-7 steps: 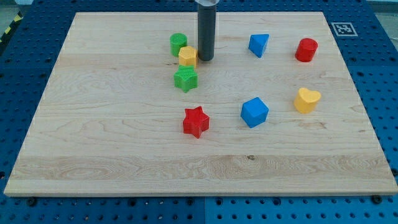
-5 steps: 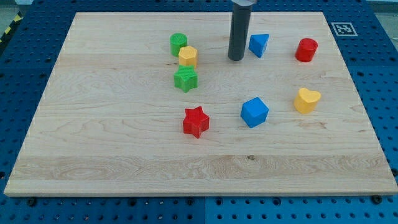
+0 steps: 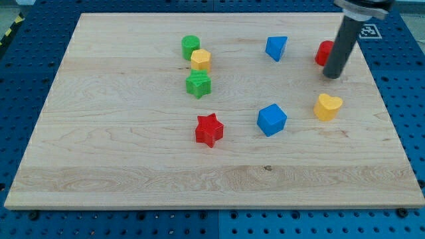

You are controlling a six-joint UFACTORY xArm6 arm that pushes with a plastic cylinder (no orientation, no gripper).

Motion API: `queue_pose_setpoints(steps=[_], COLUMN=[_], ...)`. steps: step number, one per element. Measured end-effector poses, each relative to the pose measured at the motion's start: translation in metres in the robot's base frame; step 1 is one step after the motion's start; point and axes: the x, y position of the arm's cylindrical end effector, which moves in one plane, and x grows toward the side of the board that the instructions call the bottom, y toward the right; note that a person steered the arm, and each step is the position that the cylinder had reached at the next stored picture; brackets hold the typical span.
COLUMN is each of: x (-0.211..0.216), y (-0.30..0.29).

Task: Slide the red circle closer to the blue triangle

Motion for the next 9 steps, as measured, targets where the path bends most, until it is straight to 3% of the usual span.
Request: queue_pose_setpoints(steps=[5, 9], x=[-0.07, -0.052], y=[0.056, 0.004])
